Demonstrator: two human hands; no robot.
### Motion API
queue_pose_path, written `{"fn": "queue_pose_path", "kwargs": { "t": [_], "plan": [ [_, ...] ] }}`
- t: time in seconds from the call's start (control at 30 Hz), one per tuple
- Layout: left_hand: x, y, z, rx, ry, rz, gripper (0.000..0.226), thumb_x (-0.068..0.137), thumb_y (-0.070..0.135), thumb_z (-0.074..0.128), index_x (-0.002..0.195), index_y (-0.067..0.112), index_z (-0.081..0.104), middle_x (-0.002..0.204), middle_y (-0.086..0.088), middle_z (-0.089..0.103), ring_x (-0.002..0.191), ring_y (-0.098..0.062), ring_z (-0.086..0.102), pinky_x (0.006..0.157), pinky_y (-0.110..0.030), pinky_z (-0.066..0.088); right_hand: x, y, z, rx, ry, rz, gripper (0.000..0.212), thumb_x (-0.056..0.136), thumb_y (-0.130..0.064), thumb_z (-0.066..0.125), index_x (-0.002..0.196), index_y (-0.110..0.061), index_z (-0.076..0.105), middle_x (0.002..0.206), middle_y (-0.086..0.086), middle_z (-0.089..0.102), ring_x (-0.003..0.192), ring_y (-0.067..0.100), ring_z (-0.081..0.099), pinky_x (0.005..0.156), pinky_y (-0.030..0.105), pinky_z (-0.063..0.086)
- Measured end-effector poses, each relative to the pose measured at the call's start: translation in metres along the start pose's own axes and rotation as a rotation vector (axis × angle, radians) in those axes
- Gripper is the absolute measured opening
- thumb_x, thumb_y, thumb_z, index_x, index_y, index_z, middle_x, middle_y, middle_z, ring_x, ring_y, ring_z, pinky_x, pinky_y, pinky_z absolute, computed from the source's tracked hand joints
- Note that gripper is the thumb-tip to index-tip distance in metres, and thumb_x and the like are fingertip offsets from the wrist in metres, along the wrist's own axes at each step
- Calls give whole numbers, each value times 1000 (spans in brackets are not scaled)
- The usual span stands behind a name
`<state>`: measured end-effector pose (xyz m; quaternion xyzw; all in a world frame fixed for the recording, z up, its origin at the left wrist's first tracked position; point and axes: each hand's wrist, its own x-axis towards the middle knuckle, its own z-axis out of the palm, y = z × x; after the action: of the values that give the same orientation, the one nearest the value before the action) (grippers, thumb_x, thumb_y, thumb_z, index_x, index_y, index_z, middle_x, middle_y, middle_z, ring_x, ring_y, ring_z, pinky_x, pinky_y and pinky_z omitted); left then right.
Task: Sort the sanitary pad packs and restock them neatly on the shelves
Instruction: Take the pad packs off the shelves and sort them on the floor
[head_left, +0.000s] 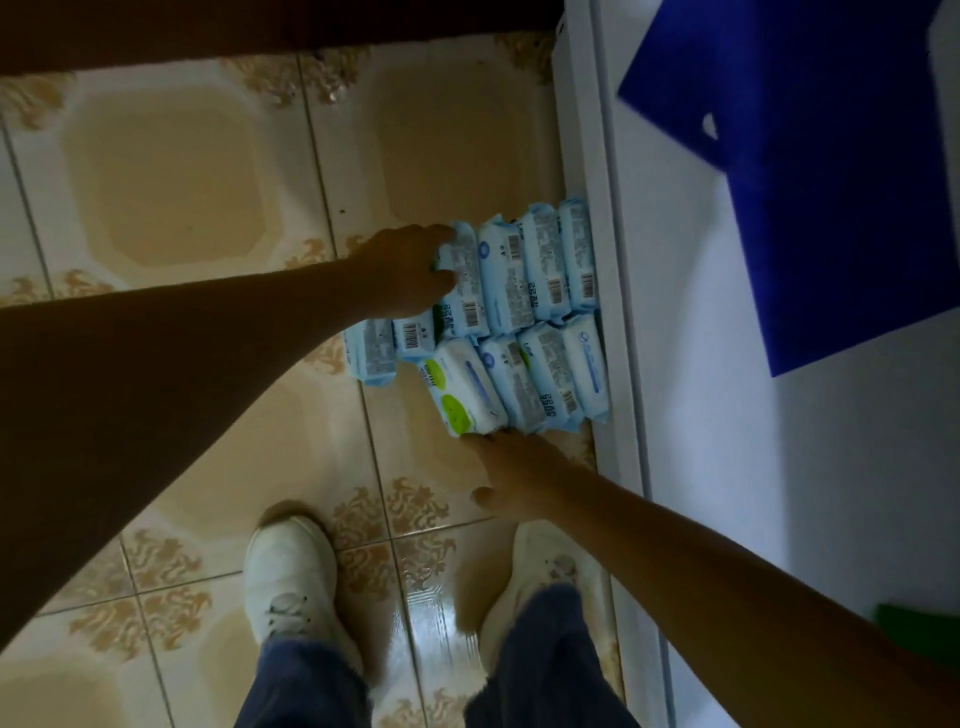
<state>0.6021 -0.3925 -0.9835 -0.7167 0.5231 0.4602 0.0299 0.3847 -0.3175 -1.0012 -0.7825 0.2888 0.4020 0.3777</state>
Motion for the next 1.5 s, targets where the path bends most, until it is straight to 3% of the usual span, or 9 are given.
{"fn": "queue_pose_path", "kwargs": {
  "t": [0.13, 0.2, 0.33, 0.5, 0.6, 0.77, 0.87, 1.3, 1.5],
  "plan": [
    [-33, 8, -26, 180, 39, 76, 61, 99, 32, 47, 152, 16, 21, 156, -10, 28, 141, -30, 28, 115, -43, 26, -27, -14, -22, -12, -74, 84, 50, 95, -35, 53, 138, -11, 41, 136, 12, 48, 121, 29, 51, 97, 39, 44],
    [-60, 15, -42, 406, 69, 165, 66, 99, 34, 45, 153, 16, 12, 160, -8, 15, 147, -26, 14, 119, -45, 15, -51, -26, -43, -123, 83, 67, 48, 95, -35, 51, 136, -12, 42, 133, 11, 49, 118, 29, 51, 92, 36, 42],
    [-122, 35, -94, 783, 127, 366, 79, 98, 44, 42, 153, 18, -9, 162, -4, -9, 149, -24, -6, 119, -46, 3, -103, -49, -110, -219, 427, 1, 67, 94, -35, 54, 151, -13, 24, 157, 14, 20, 143, 31, 22, 115, 43, 17],
    [-206, 70, -198, 767, 449, 496, 86, 90, 48, 54, 153, 12, 9, 160, -11, 9, 148, -30, 12, 116, -52, 17, -182, -91, -242, -336, 765, 3, 85, 82, -41, 69, 151, -15, 27, 156, 16, 24, 142, 35, 27, 116, 49, 15],
    [-271, 102, -263, 727, 529, 437, 89, 92, 51, 50, 151, 15, -7, 161, -8, -2, 149, -28, 5, 116, -50, 13, -254, -135, -313, -331, 880, 83, 82, 89, -43, 60, 153, -17, 15, 160, 12, 12, 146, 32, 16, 116, 49, 10],
    [-399, 163, -345, 593, 764, 527, 82, 91, 46, 54, 153, 10, 14, 161, -10, 8, 147, -28, 12, 114, -53, 21, -399, -219, -371, -493, 1017, 70, 82, 74, -41, 76, 142, -10, 43, 147, 17, 41, 131, 37, 43, 106, 52, 34],
    [-462, 203, -382, 552, 871, 616, 81, 87, 48, 48, 151, 10, 17, 160, -11, 15, 146, -27, 14, 113, -52, 22, -488, -260, -385, -436, 1160, 93, 77, 75, -40, 75, 140, -11, 45, 145, 16, 45, 132, 34, 43, 107, 48, 33],
    [-647, 429, -380, 455, 1092, 1206, 74, 93, 50, 45, 150, 10, 21, 159, -12, 17, 148, -24, 9, 120, -40, 7, -815, -284, -297, -452, 1722, 455, 64, 88, -48, 41, 142, -14, 40, 149, 13, 41, 136, 32, 41, 110, 51, 33],
    [-738, 556, -278, 351, 975, 1493, 77, 90, 49, 46, 151, 15, 14, 160, -11, 13, 148, -24, 10, 118, -46, 15, -947, -250, -156, -469, 1848, 736, 53, 85, -37, 56, 131, -12, 51, 138, 11, 52, 125, 29, 48, 103, 43, 32]
  ]
}}
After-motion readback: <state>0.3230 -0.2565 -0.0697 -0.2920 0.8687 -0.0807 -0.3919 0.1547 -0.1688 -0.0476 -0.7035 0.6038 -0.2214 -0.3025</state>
